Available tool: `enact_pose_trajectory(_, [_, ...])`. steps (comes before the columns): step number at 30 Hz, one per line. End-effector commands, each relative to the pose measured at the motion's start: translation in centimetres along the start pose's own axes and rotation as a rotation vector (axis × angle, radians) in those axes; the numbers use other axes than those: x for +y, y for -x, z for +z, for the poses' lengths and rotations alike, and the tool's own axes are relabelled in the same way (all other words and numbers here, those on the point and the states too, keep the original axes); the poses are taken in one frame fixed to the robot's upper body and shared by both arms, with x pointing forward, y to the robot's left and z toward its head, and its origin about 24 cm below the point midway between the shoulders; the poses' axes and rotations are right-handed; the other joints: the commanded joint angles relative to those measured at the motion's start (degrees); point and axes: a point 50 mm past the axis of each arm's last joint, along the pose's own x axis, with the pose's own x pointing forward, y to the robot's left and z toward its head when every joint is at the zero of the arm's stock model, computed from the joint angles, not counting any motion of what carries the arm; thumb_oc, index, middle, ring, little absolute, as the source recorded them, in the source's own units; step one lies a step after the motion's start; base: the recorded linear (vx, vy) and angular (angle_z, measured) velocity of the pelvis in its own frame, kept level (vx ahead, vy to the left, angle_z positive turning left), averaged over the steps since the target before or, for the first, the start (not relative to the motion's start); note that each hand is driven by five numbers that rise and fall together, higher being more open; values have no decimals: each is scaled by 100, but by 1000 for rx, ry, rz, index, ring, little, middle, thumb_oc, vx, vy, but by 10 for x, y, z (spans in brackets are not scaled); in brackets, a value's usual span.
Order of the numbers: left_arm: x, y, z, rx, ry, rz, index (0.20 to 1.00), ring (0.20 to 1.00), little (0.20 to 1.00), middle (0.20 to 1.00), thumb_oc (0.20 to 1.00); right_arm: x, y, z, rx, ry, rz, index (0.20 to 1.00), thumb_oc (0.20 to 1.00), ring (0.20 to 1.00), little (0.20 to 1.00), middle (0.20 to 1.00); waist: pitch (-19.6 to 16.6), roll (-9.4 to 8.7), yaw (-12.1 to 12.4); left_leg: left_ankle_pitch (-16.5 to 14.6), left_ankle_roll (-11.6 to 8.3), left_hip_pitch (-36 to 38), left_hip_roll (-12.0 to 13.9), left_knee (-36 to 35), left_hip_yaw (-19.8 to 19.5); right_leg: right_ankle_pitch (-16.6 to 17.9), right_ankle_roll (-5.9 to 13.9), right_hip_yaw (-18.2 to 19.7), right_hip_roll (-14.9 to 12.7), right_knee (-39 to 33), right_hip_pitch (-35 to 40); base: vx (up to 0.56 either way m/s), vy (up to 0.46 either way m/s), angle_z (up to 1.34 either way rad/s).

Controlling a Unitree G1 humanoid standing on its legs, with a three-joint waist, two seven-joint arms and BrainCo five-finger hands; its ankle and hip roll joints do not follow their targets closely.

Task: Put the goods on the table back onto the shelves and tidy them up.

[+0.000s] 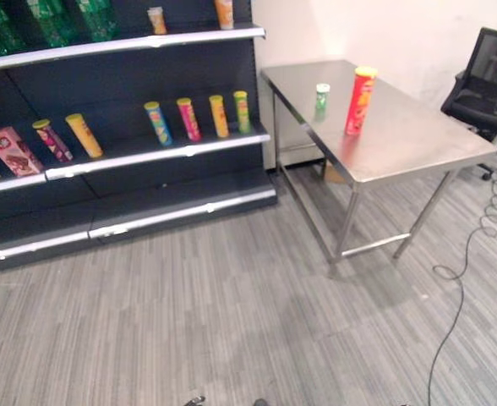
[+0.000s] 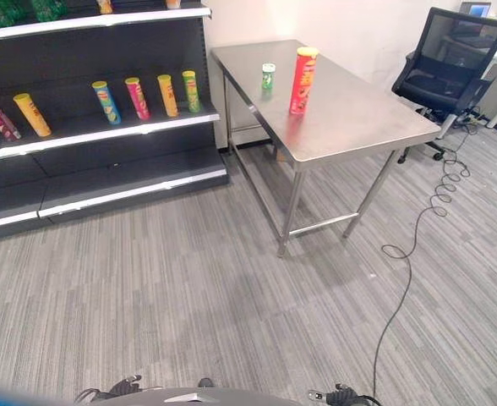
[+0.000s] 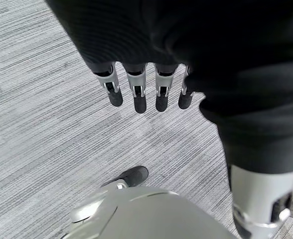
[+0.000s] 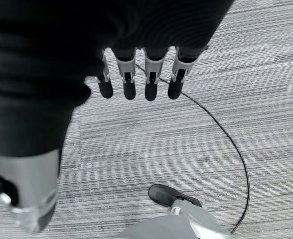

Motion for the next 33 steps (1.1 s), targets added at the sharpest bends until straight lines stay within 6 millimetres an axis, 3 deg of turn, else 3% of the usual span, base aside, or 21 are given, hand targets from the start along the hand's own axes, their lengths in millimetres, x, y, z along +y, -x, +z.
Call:
enact_pose_trajectory(1, [14,-4,19,-30,-72,39,1000,1000,1000,1000,1000,-23,-2,22,-51,77,-59,1000,1000,1000,1000,1000,36,-23,-31,-750,-282,441,96,61,74,218,609,-321,-432,-12,-350,0,0,0])
enact_pose_trajectory(19, [12,-4,26,-54,-87,41,1000,1000,1000,1000,1000,-20,-2,20,-42,128,-53,1000,1000,1000,1000,1000,72,-38,-33,-764,-245,387,70,61,72,282,645,-246,-464,-12,-450,0,0,0])
enact_pose_trajectory(25, [16,-4,23,-34,-78,47,1000,1000,1000,1000,1000,-20,-3,25,-44,129,-48,1000,1000,1000,1000,1000,125,-50,32,-786,-86,282,-60,61,41,310,717,-145,-556,139,-616,17,99,-10])
enact_pose_trajectory(29, [19,-5,26,-42,-79,52,1000,1000,1000,1000,1000,-21,-3,31,-57,117,-47,1000,1000,1000,1000,1000,153,-19,48,-801,15,229,-131,68,48,252,767,-81,-632,586,-888,6,111,-10])
enact_pose_trajectory(30, [22,-5,30,-54,-80,57,1000,1000,1000,1000,1000,-23,-3,39,-80,102,-52,1000,1000,1000,1000,1000,239,25,47,-832,92,199,-168,119,94,208,829,-88,-692,1094,-1158,-11,100,-9])
enact_pose_trajectory(31, [22,-5,30,-54,-80,57,1000,1000,1000,1000,1000,-23,-3,39,-80,102,-52,1000,1000,1000,1000,1000,235,24,51,-832,93,194,-169,121,99,202,829,-82,-694,1108,-1171,14,208,-25])
enact_pose_trajectory(33, [25,-5,35,-71,-81,61,1000,1000,1000,1000,1000,-23,-3,45,-101,81,-52,1000,1000,1000,1000,1000,363,118,11,-916,221,272,-206,199,122,203,878,-138,-799,2197,-1586,55,172,-27])
